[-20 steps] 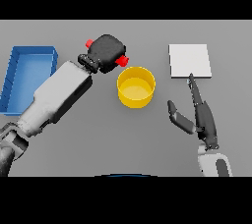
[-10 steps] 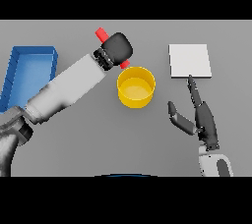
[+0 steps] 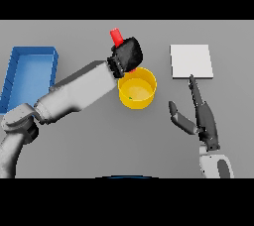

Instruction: Pick up the red beaker and tilt it to pour out 1 green nut into yellow bowl. Pick up the yellow bowl and place it on the metallic measuring scale.

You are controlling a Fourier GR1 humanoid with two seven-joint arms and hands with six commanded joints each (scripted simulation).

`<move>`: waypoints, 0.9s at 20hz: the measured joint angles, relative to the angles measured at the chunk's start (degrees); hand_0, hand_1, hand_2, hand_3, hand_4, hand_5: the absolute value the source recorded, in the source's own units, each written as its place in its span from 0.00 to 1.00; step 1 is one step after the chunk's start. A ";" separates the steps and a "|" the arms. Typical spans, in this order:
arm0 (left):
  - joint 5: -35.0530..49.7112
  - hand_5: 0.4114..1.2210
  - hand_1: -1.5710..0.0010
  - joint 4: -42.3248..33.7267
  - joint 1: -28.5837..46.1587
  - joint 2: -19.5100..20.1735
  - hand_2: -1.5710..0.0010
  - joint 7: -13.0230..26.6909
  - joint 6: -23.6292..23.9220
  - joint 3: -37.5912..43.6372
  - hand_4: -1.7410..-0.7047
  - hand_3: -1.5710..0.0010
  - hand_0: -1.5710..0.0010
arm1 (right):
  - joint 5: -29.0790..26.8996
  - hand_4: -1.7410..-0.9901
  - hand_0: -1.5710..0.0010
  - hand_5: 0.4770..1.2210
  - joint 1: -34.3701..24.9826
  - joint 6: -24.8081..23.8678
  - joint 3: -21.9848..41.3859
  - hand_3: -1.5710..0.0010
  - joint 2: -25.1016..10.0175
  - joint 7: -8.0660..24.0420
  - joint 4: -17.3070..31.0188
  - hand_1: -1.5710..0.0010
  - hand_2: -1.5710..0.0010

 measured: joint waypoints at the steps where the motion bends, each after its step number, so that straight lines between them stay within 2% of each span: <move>1: -0.51 1.00 0.00 -0.08 -0.47 0.18 0.00 -0.14 -1.06 -1.07 0.01 0.00 0.00 | 0.79 0.88 1.00 0.27 0.34 -0.55 0.32 1.00 0.16 -0.17 -0.50 1.00 1.00; 2: -1.12 1.00 0.00 -0.05 -1.20 0.00 0.00 -0.34 -2.05 -2.24 0.01 0.00 0.00 | 0.88 0.88 1.00 0.27 -0.26 -0.61 0.28 1.00 0.17 0.25 -0.21 1.00 1.00; 4: -2.39 1.00 0.00 1.18 -3.03 -0.57 0.00 -1.98 -1.85 -4.52 0.01 0.00 0.00 | 0.87 0.89 1.00 0.27 0.11 -0.35 0.36 1.00 -0.15 -1.56 -0.11 1.00 1.00; 6: -3.84 1.00 0.00 2.64 -5.40 -1.46 0.00 -3.84 -2.90 -7.19 0.01 0.00 0.00 | 0.90 0.91 1.00 0.26 -0.02 -0.77 0.56 1.00 0.56 -0.98 -0.59 1.00 1.00; 9: -5.34 1.00 0.00 4.14 -7.18 -3.21 0.00 -4.28 -4.75 -10.37 0.01 0.00 0.00 | 1.03 0.92 1.00 0.27 -0.90 -0.75 0.50 1.00 0.55 -0.16 0.18 1.00 1.00; 10: -5.55 1.00 0.00 4.71 -7.52 -4.06 0.00 -3.68 -4.69 -10.84 0.01 0.00 0.00 | 1.12 0.93 1.00 0.28 -0.58 -0.74 0.50 1.00 0.38 -1.11 0.27 1.00 1.00; 12: -5.12 1.00 0.00 5.71 -9.86 -4.07 0.00 -5.33 -5.36 -11.19 0.01 0.00 0.00 | 1.54 0.95 1.00 0.28 -0.21 -0.71 0.82 1.00 0.21 -1.43 -0.46 1.00 1.00; 14: -3.34 1.00 0.00 6.56 -11.77 -2.82 0.00 -6.79 -2.23 -9.49 0.01 0.00 0.00 | 1.49 0.94 1.00 0.28 -0.28 -1.04 0.41 1.00 0.08 -0.98 -0.29 1.00 1.00; 15: -2.68 1.00 0.00 7.76 -13.48 -2.37 0.00 -6.79 -2.04 -8.63 0.02 0.00 0.00 | 1.31 0.95 1.00 0.28 -0.23 -0.88 0.48 1.00 0.10 -1.71 -0.28 1.00 1.00; 16: -2.38 1.00 0.00 8.68 -15.17 -1.64 0.00 -7.09 -1.99 -8.30 0.01 0.00 0.00 | 1.99 0.95 1.00 0.28 -0.55 -1.25 0.52 1.00 -0.12 -0.49 -0.78 1.00 1.00; 17: -1.16 1.00 0.00 9.12 -16.42 -0.47 0.00 -7.76 -1.61 -7.09 0.01 0.00 0.00 | 2.27 0.96 1.00 0.28 0.07 -1.13 0.86 1.00 -0.18 -1.28 -1.05 1.00 1.00; 18: 0.25 1.00 0.00 10.21 -17.55 0.07 0.00 -7.51 -1.04 -5.49 0.01 0.20 0.00 | 2.72 0.95 1.00 0.27 -0.29 -1.48 0.92 1.00 0.00 -0.96 -0.34 1.00 1.00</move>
